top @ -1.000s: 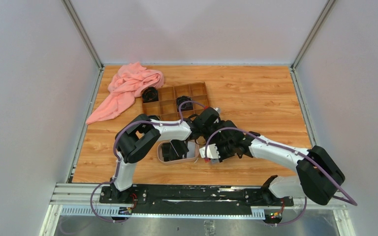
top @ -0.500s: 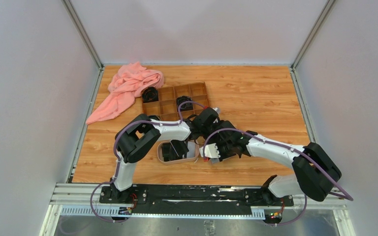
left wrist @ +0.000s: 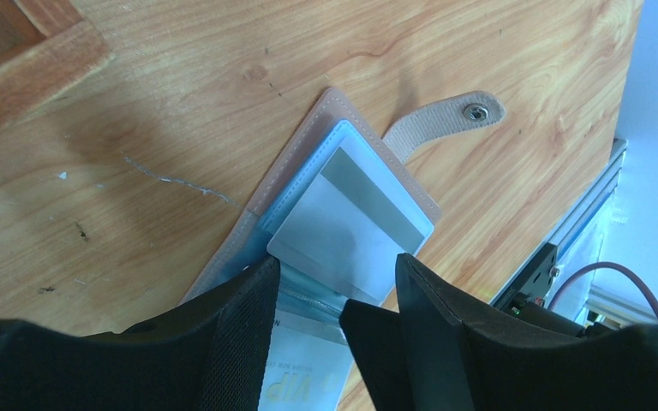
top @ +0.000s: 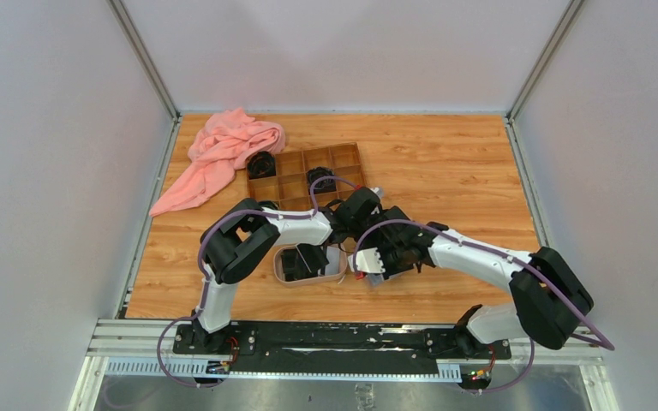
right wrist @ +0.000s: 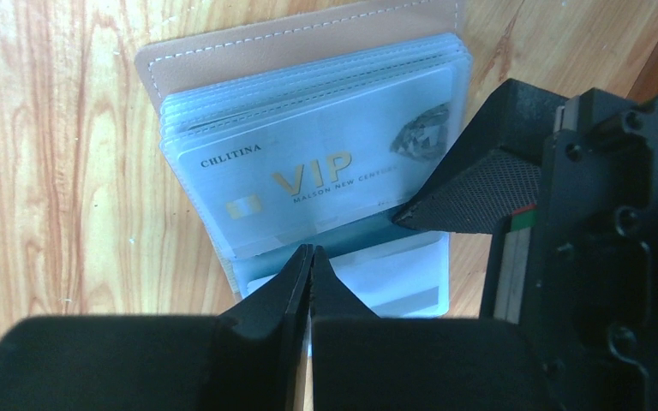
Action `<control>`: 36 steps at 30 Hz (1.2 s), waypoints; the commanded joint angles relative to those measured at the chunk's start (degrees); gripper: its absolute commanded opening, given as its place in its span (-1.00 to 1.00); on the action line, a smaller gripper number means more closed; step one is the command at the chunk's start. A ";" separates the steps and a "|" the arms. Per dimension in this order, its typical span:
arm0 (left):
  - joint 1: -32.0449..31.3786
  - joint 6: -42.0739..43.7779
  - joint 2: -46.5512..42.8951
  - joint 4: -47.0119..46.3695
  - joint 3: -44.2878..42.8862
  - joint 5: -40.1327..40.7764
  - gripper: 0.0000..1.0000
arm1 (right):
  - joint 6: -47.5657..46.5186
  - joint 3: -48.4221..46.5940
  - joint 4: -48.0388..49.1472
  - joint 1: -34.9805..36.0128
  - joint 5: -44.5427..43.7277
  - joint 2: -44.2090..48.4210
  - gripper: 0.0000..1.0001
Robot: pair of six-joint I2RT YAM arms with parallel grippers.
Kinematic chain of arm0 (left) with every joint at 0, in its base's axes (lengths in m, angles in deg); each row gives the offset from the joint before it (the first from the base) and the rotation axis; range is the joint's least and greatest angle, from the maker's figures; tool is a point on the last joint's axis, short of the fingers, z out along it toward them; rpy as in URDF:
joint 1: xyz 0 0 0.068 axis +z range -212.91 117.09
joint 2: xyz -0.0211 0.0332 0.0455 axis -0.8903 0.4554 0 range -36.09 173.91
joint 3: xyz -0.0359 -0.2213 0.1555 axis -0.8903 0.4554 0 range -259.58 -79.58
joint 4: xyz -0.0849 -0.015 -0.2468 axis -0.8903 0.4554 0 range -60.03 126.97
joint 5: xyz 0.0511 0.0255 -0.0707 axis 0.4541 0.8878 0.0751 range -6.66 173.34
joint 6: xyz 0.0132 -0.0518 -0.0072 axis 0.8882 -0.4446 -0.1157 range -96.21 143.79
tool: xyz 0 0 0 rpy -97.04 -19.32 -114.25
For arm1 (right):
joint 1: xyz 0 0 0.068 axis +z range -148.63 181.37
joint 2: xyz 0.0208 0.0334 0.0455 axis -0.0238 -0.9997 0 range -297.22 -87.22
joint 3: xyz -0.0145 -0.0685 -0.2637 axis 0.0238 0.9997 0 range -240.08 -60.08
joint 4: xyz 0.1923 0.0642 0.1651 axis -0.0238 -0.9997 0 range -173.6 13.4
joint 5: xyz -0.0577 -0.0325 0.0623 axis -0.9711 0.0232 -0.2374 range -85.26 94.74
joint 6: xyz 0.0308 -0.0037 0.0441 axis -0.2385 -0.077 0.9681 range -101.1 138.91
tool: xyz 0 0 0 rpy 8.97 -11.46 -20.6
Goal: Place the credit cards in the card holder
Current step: Insert the credit card into the card holder.
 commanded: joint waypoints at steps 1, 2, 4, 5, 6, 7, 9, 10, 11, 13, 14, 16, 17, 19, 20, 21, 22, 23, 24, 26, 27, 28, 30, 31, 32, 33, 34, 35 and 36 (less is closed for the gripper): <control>-0.10 3.02 0.38 7.87 0.46 0.51 0.19 | -0.54 -2.32 -7.85 -1.50 6.06 3.76 -0.73; -0.10 3.34 -0.29 8.56 -0.05 0.71 0.19 | -0.84 -2.65 -9.45 -1.60 8.01 5.10 -0.66; -0.09 3.91 -1.87 9.53 -0.82 1.02 0.19 | -1.98 -2.94 -11.93 -1.64 11.96 7.64 -0.53; -0.05 4.17 -2.67 9.79 -1.05 1.21 0.19 | -2.36 -2.82 -12.78 -1.67 13.47 9.48 -0.47; -0.09 4.33 -3.52 9.89 -1.16 1.16 0.19 | -2.81 -2.67 -13.68 -1.66 15.13 10.88 -0.43; -0.07 4.47 -4.24 9.93 -1.18 1.01 0.19 | -3.41 -2.54 -14.86 -1.74 16.73 12.23 -0.38; -0.09 4.84 -5.91 10.12 -1.07 0.81 0.19 | -4.17 -2.26 -16.27 -1.89 19.30 14.73 -0.29; -0.09 5.06 -6.55 10.25 -0.85 0.84 0.20 | -4.44 -2.29 -17.06 -1.99 20.09 15.88 -0.27; -0.07 5.37 -7.31 10.42 -0.50 0.78 0.19 | -4.64 -2.39 -17.75 -2.18 20.66 16.84 -0.25; -0.09 6.01 -9.01 10.69 0.73 0.81 0.20 | -3.76 -2.77 -18.51 -2.91 21.59 18.39 -0.22; -0.09 6.28 -10.01 10.71 1.58 1.07 0.20 | -3.39 -3.09 -19.15 -3.60 22.24 18.91 -0.21; -0.09 7.18 -12.22 10.80 3.51 1.51 0.20 | -2.89 -3.90 -20.77 -5.31 24.17 19.71 -0.21; -0.09 7.56 -13.52 10.88 4.59 1.81 0.20 | -2.86 -4.43 -21.75 -6.59 25.17 20.09 -0.21; -0.09 9.12 -16.60 10.56 6.93 2.66 0.20 | -2.78 -5.32 -23.35 -9.90 27.62 21.06 -0.20; -0.09 9.90 -18.31 9.68 8.75 2.95 0.20 | -2.96 -5.83 -24.19 -12.55 29.04 21.60 -0.20; -0.17 10.76 -20.42 8.38 10.26 2.91 0.20 | -3.30 -6.25 -24.96 -14.55 30.50 22.17 -0.19; -0.25 11.51 -22.59 6.65 12.06 2.76 0.20 | -3.40 -6.61 -25.59 -16.47 31.67 22.74 -0.19; -0.27 12.12 -24.77 5.13 13.73 2.73 0.20 | -3.20 -6.90 -25.96 -18.16 32.65 23.33 -0.17; -0.35 12.88 -27.03 3.96 15.06 2.78 0.20 | -2.75 -7.17 -26.11 -19.68 33.33 23.90 -0.12; -1.18 15.26 -31.11 3.82 16.62 4.41 0.20 | -1.51 -7.57 -26.13 -22.22 34.46 24.91 -0.01; -1.61 16.40 -32.97 3.78 17.40 5.42 0.20 | -0.77 -7.95 -26.13 -23.36 34.88 25.14 0.03; -1.94 17.06 -34.74 3.73 18.15 6.41 0.20 | 0.03 -8.39 -26.13 -24.13 35.27 25.19 0.06; -2.64 18.81 -38.09 3.69 19.65 7.89 0.20 | 2.25 -9.64 -26.17 -25.60 35.82 25.03 0.10; -2.92 19.58 -40.48 3.69 20.50 8.61 0.20 | 4.21 -10.41 -26.13 -26.14 36.23 24.84 0.13; -3.25 20.32 -42.47 3.58 21.59 9.33 0.20 | 5.11 -11.24 -26.13 -26.58 36.71 24.61 0.14; -3.50 21.03 -44.47 3.41 22.79 10.15 0.20 | 6.44 -12.03 -26.14 -26.83 37.15 24.35 0.16; -3.66 21.66 -46.85 3.28 23.98 11.16 0.20 | 8.09 -12.74 -26.13 -27.25 37.73 23.91 0.19; -3.77 22.16 -49.31 3.17 25.40 12.15 0.20 | 9.18 -13.50 -26.13 -27.65 38.40 23.43 0.20; -3.78 22.59 -51.87 3.16 26.83 13.10 0.20 | 10.23 -14.17 -26.13 -28.12 39.16 22.79 0.21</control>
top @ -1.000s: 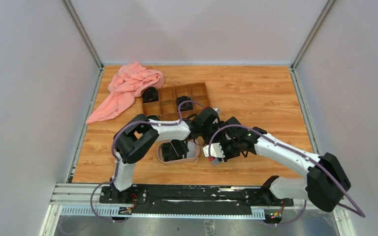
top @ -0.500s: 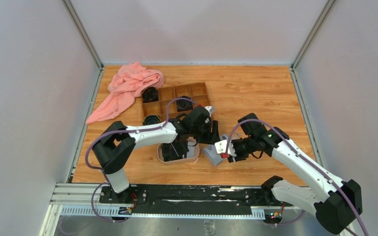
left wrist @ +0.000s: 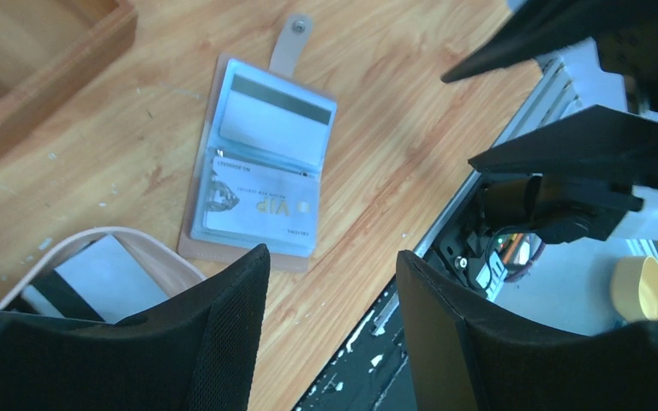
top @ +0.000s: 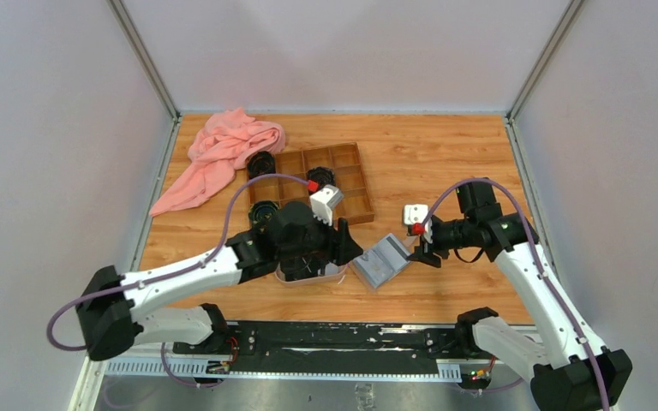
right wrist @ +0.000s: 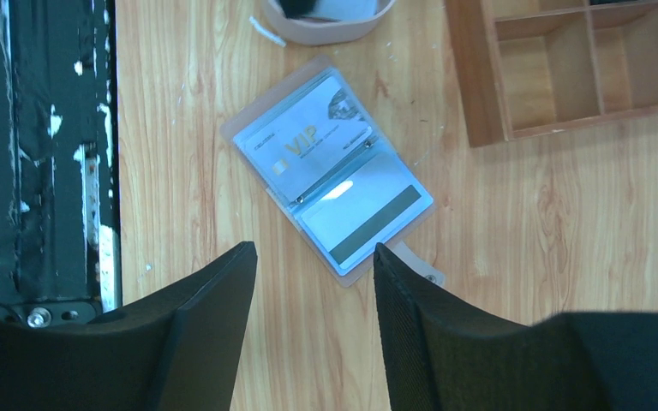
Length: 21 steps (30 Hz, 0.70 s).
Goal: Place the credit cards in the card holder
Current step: Insert the credit card into the card holder, then close the card holder at the center of the board.
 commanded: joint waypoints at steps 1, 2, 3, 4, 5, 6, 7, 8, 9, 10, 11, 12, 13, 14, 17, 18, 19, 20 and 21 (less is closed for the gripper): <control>-0.59 4.94 -10.28 -1.14 6.17 5.52 0.20 | 7.42 -4.08 -1.76 -2.61 5.41 -1.98 0.21; -0.57 5.42 -12.91 -2.27 7.69 8.50 0.20 | 8.27 -4.82 -1.82 -3.28 6.27 -2.82 0.21; -0.59 5.57 -15.85 -3.05 9.31 10.27 0.20 | 8.97 -5.28 -1.94 -4.05 7.26 -3.62 0.21; -0.59 5.60 -18.72 -3.95 11.28 11.76 0.20 | 9.39 -5.68 -1.98 -4.78 8.39 -4.46 0.21; -0.59 5.45 -21.41 -5.82 13.23 13.17 0.21 | 9.68 -5.77 -1.86 -5.53 9.97 -5.24 0.21; -0.59 5.01 -24.18 -7.54 15.56 14.41 0.21 | 9.90 -5.49 -1.78 -6.45 11.77 -6.02 0.21; -0.59 4.35 -26.53 -8.89 17.70 15.57 0.22 | 10.08 -4.90 -1.76 -7.28 13.75 -6.98 0.21; -0.62 3.73 -28.93 -9.79 19.61 16.74 0.23 | 10.18 -4.35 -1.76 -8.11 15.04 -7.94 0.21; -0.60 3.03 -31.20 -10.46 22.03 17.72 0.24 | 10.21 -3.75 -1.80 -8.95 15.26 -8.92 0.21; -0.59 2.36 -33.35 -10.85 23.71 18.90 0.25 | 10.13 -3.12 -1.61 -9.44 14.81 -9.63 0.21; -0.59 1.80 -35.60 -11.31 25.35 19.94 0.26 | 10.31 -2.80 -1.20 -9.94 14.21 -10.25 0.21; -0.59 1.27 -37.61 -11.39 26.99 21.03 0.31 | 10.68 -2.57 -0.57 -10.25 13.63 -10.89 0.22; -0.55 0.73 -39.72 -11.45 28.31 22.15 0.41 | 11.14 -2.48 -0.20 -10.47 12.93 -11.66 0.22; -0.59 0.18 -41.69 -11.39 29.73 23.16 0.48 | 11.74 -2.52 0.04 -10.64 12.32 -12.40 0.22; -0.59 -1.04 -47.51 -11.65 33.11 25.70 0.76 | 12.33 -2.69 0.13 -10.92 10.84 -14.41 0.22; -0.59 -1.47 -49.01 -11.64 34.01 26.44 0.88 | 12.57 -2.74 0.24 -11.01 10.20 -14.89 0.22; -0.53 -1.93 -50.63 -11.75 34.96 27.01 0.98 | 12.72 -2.74 0.33 -11.20 9.68 -15.18 0.22; -0.59 -2.38 -52.05 -11.80 35.80 27.62 1.00 | 12.82 -2.78 0.46 -11.36 9.19 -15.39 0.22; -0.59 -3.61 -53.54 -11.78 36.62 28.42 1.00 | 13.04 -2.74 0.63 -11.51 8.66 -15.47 0.22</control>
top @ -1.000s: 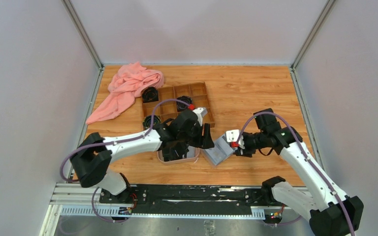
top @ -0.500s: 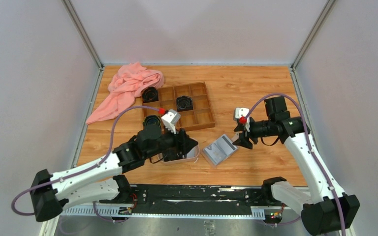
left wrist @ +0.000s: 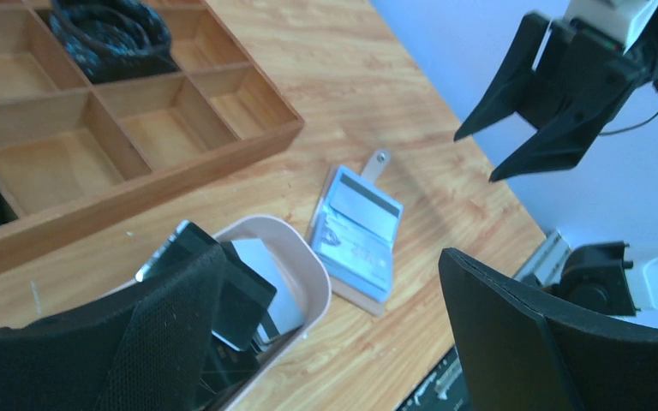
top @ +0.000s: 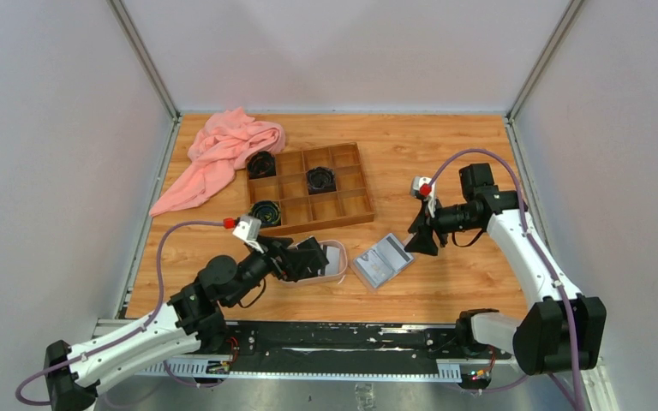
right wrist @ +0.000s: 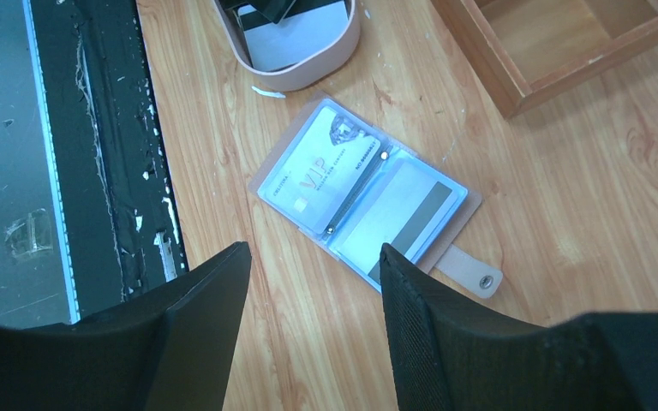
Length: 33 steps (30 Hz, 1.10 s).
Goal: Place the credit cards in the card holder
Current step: Close the card holder at the center of the board.
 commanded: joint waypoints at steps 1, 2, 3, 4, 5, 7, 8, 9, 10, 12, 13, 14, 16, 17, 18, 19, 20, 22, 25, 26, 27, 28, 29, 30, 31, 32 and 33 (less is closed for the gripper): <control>-0.33 -4.28 -6.31 -2.48 3.88 6.58 1.00 | 1.92 0.55 0.20 -1.53 -2.37 -0.65 0.22; -0.33 -4.99 -7.51 -2.97 4.72 6.91 1.00 | 2.14 0.60 0.47 -1.72 -2.90 -0.83 0.23; -0.33 -5.40 -8.52 -3.80 5.75 6.70 1.00 | 2.32 0.67 0.70 -1.88 -3.39 -0.99 0.23; -0.33 -5.88 -9.22 -4.59 6.55 6.40 1.00 | 2.43 0.63 0.77 -2.01 -3.73 -1.28 0.23; -0.33 -6.66 -9.61 -5.30 7.16 6.23 1.00 | 2.61 0.64 0.84 -2.12 -4.33 -1.67 0.23; -0.28 -8.28 -9.37 -6.70 8.15 5.73 1.00 | 3.39 0.46 1.03 -2.21 -5.64 -2.72 0.23; -0.32 -9.44 -8.60 -7.07 8.26 5.36 1.00 | 3.82 0.25 1.06 -2.27 -6.34 -3.41 0.23; -0.33 -10.52 -7.68 -7.74 8.21 4.74 1.00 | 4.04 -0.03 1.04 -2.30 -7.16 -4.22 0.23; -0.33 -11.39 -6.21 -8.67 8.04 3.76 1.00 | 4.30 -0.34 0.99 -2.31 -8.06 -4.97 0.23; -0.33 -12.71 -2.61 -9.68 6.69 2.03 1.00 | 4.68 -0.79 1.03 -2.39 -9.68 -6.75 0.23; -0.33 -13.21 -0.35 -9.79 5.74 1.39 1.00 | 4.73 -0.88 1.04 -2.39 -10.38 -7.37 0.23; -0.33 -13.58 1.91 -9.85 4.74 0.69 1.00 | 4.84 -0.95 1.04 -2.43 -10.93 -7.81 0.23; -0.33 -14.57 7.19 -10.28 2.83 -0.58 1.00 | 4.82 -0.93 1.04 -2.56 -11.56 -8.46 0.23; -0.33 -15.34 10.63 -10.78 2.10 -1.35 1.00 | 4.82 -0.91 1.04 -2.62 -11.72 -8.60 0.23; -0.33 -16.77 13.55 -11.08 1.22 -2.24 1.00 | 4.78 -0.89 1.04 -2.65 -11.93 -8.70 0.23; -0.29 -17.51 16.24 -11.20 0.17 -3.25 1.00 | 4.67 -0.87 1.04 -2.74 -12.30 -8.79 0.24; -0.33 -17.89 18.80 -11.21 -0.86 -4.47 1.00 | 4.57 -0.75 1.04 -2.79 -12.57 -8.85 0.24; -0.33 -18.62 23.22 -11.20 -2.87 -6.87 1.00 | 4.47 -0.64 1.04 -2.92 -12.98 -9.16 0.25; -0.38 -19.39 27.82 -11.21 -5.09 -9.09 1.00 | 4.51 -0.78 0.95 -3.36 -13.10 -9.70 0.25; -0.48 -19.40 28.81 -11.18 -5.73 -9.65 1.00 | 4.51 -0.78 0.93 -3.57 -13.03 -9.81 0.25; -0.67 -19.40 29.45 -11.20 -6.25 -9.92 1.00 | 4.54 -0.78 0.88 -3.71 -12.89 -9.86 0.25; -1.02 -19.35 30.02 -11.21 -6.73 -10.00 1.00 | 4.55 -0.85 0.82 -3.83 -12.73 -9.78 0.25; -1.56 -19.18 30.46 -11.22 -7.37 -9.82 1.00 | 4.56 -0.87 0.86 -4.03 -12.51 -9.71 0.25; -2.19 -18.95 30.78 -11.22 -7.84 -9.49 1.00 | 4.56 -0.95 0.78 -4.23 -12.22 -9.57 0.26; -2.85 -18.69 31.30 -11.22 -8.26 -9.15 1.00 | 4.63 -0.90 0.78 -4.30 -11.91 -9.40 0.26; -3.56 -18.32 31.80 -11.22 -8.81 -8.93 1.00 | 4.72 -0.90 0.77 -4.51 -11.68 -9.23 0.26; -4.20 -17.89 32.50 -11.19 -9.35 -8.87 1.00 | 4.92 -0.97 0.73 -4.64 -11.57 -9.10 0.27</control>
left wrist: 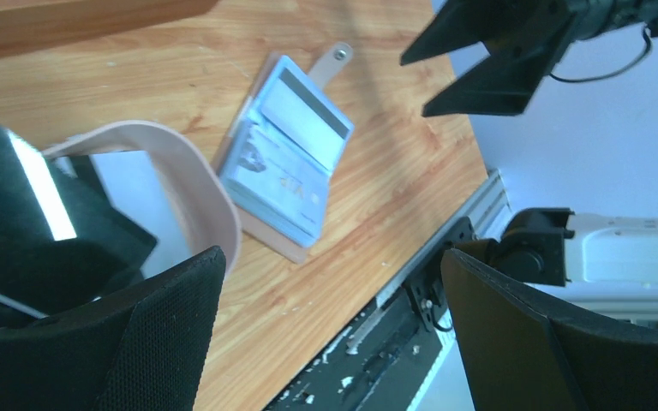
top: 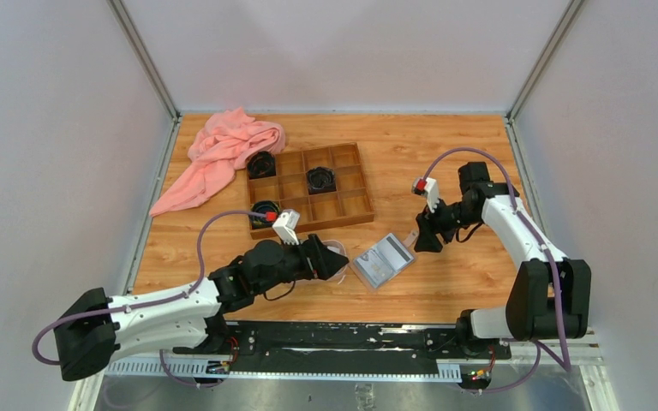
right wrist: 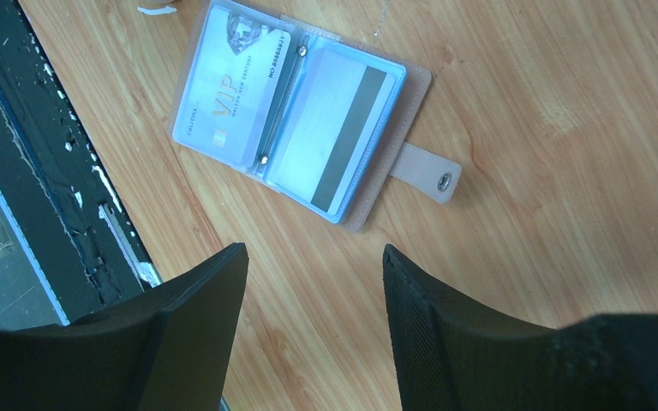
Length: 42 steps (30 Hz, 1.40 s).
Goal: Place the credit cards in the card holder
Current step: Close the card holder at the center of the board.
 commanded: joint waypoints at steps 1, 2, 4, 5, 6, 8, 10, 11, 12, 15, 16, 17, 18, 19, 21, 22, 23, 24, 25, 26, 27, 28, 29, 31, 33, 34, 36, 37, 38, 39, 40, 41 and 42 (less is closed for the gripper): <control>-2.85 1.21 2.52 -1.27 -3.35 -0.12 1.00 | 0.95 -1.08 -0.92 -1.47 0.48 0.49 0.26; -3.56 1.62 3.67 -1.29 -3.98 -0.10 1.00 | 1.31 -1.19 -0.91 -1.75 0.69 0.46 0.27; -4.86 2.10 5.67 -1.25 -5.26 0.11 1.00 | 1.98 -1.42 -0.91 -2.32 1.09 0.28 0.26; -5.83 2.24 6.76 -1.30 -5.94 0.27 1.00 | 2.27 -1.52 -0.91 -2.34 1.48 0.17 0.26; -6.57 2.37 7.91 -1.33 -6.66 0.44 1.00 | 2.54 -1.65 -0.91 -2.38 1.78 0.01 0.26; -8.15 2.50 9.93 -1.29 -7.97 1.23 1.00 | 2.93 -1.68 -0.91 -4.51 2.19 -0.15 0.26; -9.63 2.48 11.98 -1.32 -9.11 2.45 1.00 | 3.15 -1.58 -0.91 -5.31 2.31 -0.32 0.26; -10.16 2.44 12.94 -1.33 -9.64 2.90 0.99 | 3.31 -1.59 -0.91 -5.66 2.21 -0.48 0.26; -10.69 2.36 13.83 -1.34 -10.05 3.35 0.99 | 3.49 -1.58 -0.91 -5.97 2.06 -0.68 0.26; -12.04 2.17 16.62 -1.34 -11.30 4.37 0.97 | 3.94 -1.59 -0.91 -6.81 1.55 -1.68 0.25; -12.47 2.17 17.52 -1.34 -11.74 4.75 0.97 | 4.04 -1.56 -0.91 -6.97 1.38 -1.96 0.24; -12.90 2.05 18.37 -1.34 -12.32 5.14 0.95 | 4.12 -1.54 -0.91 -7.02 1.24 -2.26 0.24; -13.30 2.00 19.44 -1.34 -13.11 5.54 0.94 | 4.18 -1.51 -0.79 -7.03 1.28 -2.61 0.23; -13.67 1.81 20.54 -1.34 -13.82 5.98 0.94 | 4.33 -1.51 -0.74 -7.03 1.23 -2.96 0.22; -14.29 1.06 22.83 -1.34 -15.04 7.01 0.94 | 4.84 -1.53 -0.57 -7.03 1.02 -3.83 0.17; -14.49 0.54 23.85 -1.26 -15.58 7.50 0.94 | 4.92 -1.62 -0.54 -7.03 1.35 -4.21 0.16; -14.63 -0.10 25.28 -1.32 -15.99 7.81 0.94 | 4.94 -1.65 -0.60 -7.03 2.02 -4.52 0.16; -14.64 -0.96 26.22 -1.28 -16.35 8.03 0.89 | 4.93 -1.64 -0.58 -6.98 2.68 -4.89 0.15; -14.66 -1.72 27.17 -1.30 -16.63 8.21 0.88 | 5.01 -1.81 -0.54 -6.94 3.31 -5.38 0.15; -14.69 -2.38 28.01 -1.33 -16.83 8.27 0.85 | 5.14 -2.00 -0.49 -6.82 4.03 -5.92 0.14; -14.80 -2.85 28.89 -1.26 -17.20 8.25 0.84 | 5.30 -2.27 -0.50 -6.70 4.51 -6.63 0.14; -14.95 -3.25 29.61 -1.29 -17.39 8.25 0.81 | 5.62 -2.53 -0.48 -6.54 4.69 -7.47 0.14; -15.07 -3.47 30.31 -1.27 -17.62 8.32 0.79 | 6.01 -2.84 -0.47 -6.50 4.72 -8.40 0.13; -15.40 -3.67 31.37 -1.28 -17.99 8.61 0.73 | 6.91 -3.50 -0.49 -6.42 4.92 -10.78 0.13; -15.57 -3.54 32.51 -1.27 -18.12 9.32 0.67 | 7.73 -3.76 -0.47 -6.34 5.44 -13.35 0.12; -15.55 -3.56 33.09 -1.25 -18.18 9.68 0.61 | 8.15 -3.91 -0.47 -6.20 5.58 -14.44 0.11; -15.58 -3.71 34.08 -1.25 -18.14 10.19 0.53 | 8.58 -4.26 -0.68 -5.94 5.56 -16.87 0.09; -15.54 -3.60 34.47 -1.25 -18.20 10.31 0.50 | 8.67 -4.39 -0.79 -5.85 5.52 -17.59 0.08; -15.53 -3.51 34.83 -1.20 -18.34 10.34 0.48 | 8.71 -4.41 -0.89 -5.68 5.59 -18.16 0.08; -15.59 -3.54 35.04 -1.24 -18.39 10.47 0.47 | 8.75 -4.41 -0.91 -5.49 5.67 -18.69 0.08; -15.53 -3.47 35.31 -1.24 -18.47 10.64 0.46 | 8.79 -4.33 -0.93 -5.26 5.69 -19.11 0.08; -15.60 -3.35 35.59 -1.20 -18.61 10.85 0.41 | 8.86 -4.26 -0.93 -5.01 5.78 -19.61 0.07; -15.60 -3.25 35.78 -1.24 -18.69 11.00 0.39 | 8.99 -4.21 -0.91 -4.70 5.74 -20.09 0.07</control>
